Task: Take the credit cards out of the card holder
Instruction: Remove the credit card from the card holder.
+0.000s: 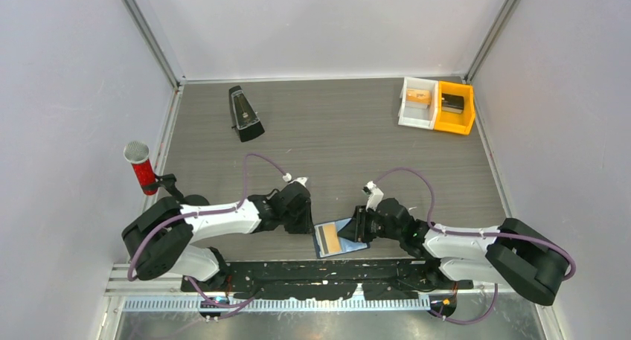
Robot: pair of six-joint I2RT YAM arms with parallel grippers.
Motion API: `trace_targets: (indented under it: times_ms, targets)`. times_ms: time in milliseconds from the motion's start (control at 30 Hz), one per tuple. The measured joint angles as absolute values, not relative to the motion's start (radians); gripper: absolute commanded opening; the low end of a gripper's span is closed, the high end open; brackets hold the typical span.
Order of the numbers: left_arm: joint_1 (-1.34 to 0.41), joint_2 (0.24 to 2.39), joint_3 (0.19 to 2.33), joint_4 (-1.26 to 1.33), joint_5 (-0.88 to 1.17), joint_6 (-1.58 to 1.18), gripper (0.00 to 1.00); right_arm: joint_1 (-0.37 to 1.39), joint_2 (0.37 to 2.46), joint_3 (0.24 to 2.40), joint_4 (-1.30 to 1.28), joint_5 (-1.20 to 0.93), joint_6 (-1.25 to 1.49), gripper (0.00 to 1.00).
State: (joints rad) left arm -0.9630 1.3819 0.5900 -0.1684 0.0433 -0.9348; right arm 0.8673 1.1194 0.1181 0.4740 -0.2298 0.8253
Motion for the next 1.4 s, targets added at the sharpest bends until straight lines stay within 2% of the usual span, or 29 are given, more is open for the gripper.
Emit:
trace_targets:
  times_ms: [400,633,1167,1400]
  targets:
    - [-1.009,1.312,0.699,-0.281,0.046,-0.936,0.2,0.867,1.146,0.125,0.477,-0.233,0.834,0.27]
    - [-1.032,1.351,0.703,-0.281,0.046,-0.941,0.13,0.867,1.145,0.125,0.477,-0.235,0.839,0.27]
    - [-1.033,1.403,0.618,-0.201,0.049,-0.97,0.11,0.867,1.216,0.125,0.546,-0.267,0.872,0.27]
    - [-1.033,1.403,0.617,-0.199,0.049,-0.971,0.11,0.866,1.231,0.118,0.567,-0.27,0.878,0.08]
